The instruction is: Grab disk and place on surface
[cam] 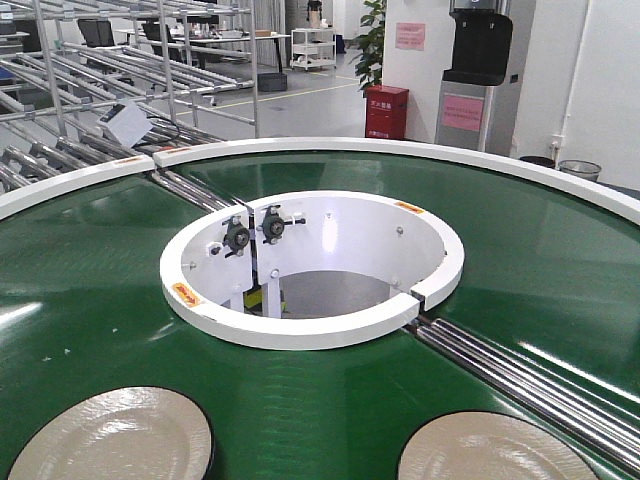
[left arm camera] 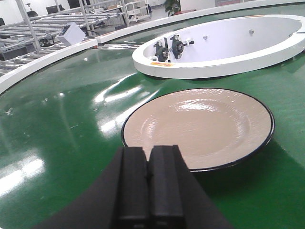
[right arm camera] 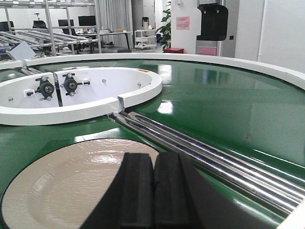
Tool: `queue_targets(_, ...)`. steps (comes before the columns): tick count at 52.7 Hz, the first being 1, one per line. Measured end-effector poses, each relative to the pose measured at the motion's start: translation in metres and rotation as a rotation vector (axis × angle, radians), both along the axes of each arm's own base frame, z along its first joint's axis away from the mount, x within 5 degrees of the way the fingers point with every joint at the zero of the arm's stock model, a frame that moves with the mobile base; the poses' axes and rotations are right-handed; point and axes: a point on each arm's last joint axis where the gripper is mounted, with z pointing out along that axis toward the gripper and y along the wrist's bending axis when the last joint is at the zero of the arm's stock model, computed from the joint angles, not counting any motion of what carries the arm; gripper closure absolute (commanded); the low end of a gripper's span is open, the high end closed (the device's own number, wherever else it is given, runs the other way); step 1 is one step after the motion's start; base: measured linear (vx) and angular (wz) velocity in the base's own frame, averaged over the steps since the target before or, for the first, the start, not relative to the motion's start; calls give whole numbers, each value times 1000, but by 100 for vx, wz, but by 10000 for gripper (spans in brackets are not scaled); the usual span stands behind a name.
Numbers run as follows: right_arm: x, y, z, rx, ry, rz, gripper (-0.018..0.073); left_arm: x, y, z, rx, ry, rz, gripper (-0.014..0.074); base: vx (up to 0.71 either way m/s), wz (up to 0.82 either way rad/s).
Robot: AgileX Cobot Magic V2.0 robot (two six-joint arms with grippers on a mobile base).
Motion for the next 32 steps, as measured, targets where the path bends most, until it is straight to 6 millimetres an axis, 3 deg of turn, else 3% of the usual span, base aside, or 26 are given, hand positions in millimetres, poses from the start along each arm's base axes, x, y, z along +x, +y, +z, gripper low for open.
queue_targets(32, 0, 0, 0, 0, 0, 0, 568, 0, 0, 0, 0, 0, 0, 598, 0, 0)
